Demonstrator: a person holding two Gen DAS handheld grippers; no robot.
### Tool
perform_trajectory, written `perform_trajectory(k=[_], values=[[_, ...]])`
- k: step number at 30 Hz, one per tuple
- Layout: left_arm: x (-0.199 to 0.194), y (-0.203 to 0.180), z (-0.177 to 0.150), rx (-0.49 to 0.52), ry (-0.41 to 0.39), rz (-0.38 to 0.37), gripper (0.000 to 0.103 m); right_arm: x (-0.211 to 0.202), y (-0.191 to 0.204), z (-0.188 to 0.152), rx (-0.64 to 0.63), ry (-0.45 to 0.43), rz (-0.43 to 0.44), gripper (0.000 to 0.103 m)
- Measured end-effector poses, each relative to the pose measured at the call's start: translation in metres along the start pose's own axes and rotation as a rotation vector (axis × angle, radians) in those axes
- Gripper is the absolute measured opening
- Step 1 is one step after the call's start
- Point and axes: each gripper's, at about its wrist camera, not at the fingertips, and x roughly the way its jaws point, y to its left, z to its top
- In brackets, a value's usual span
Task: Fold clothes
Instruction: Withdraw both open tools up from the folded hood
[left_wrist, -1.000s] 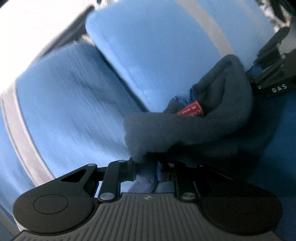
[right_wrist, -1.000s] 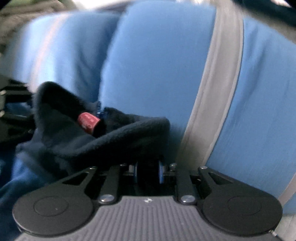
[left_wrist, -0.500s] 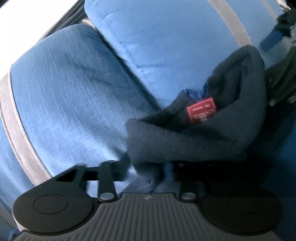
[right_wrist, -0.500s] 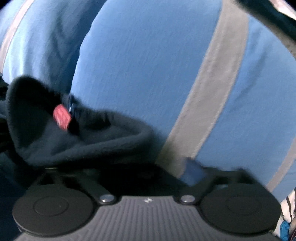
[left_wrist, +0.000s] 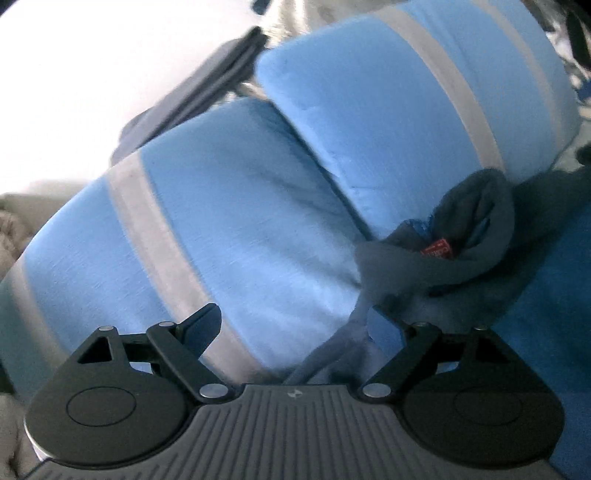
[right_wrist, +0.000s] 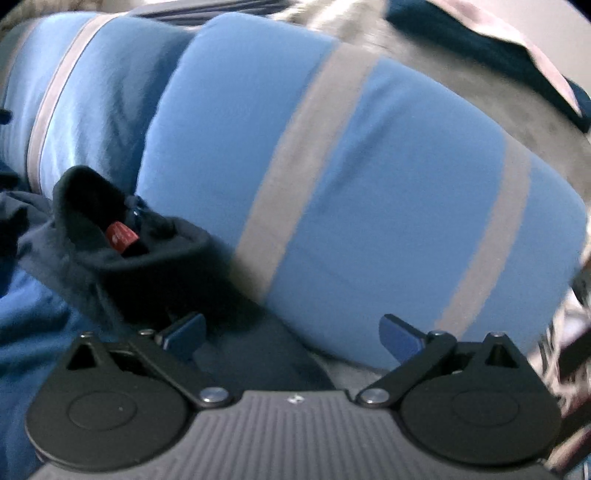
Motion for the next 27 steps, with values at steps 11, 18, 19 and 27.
perform_trajectory(k=[11,18,19,27], values=[[-0.066,0.018,-0.043,-0.048,0.049,-0.032,0.087,-0.051,-0.076,-0.072,0.182,0.128,0.061,0.103],[-0.1,0.01,-0.068,-0.227,-0.002,-0.071,0.087,-0.037,-0.095,-0.125,0.503,0.261,0.244,0.103],[-0.104,0.005,-0.071,-0.249,-0.018,-0.082,0.087,-0.032,-0.094,-0.133,0.555,0.273,0.271,0.102],[-0.1,-0.054,-0.102,-0.336,-0.055,-0.198,0.087,-0.019,-0.066,-0.134,0.535,0.098,0.17,0.096]])
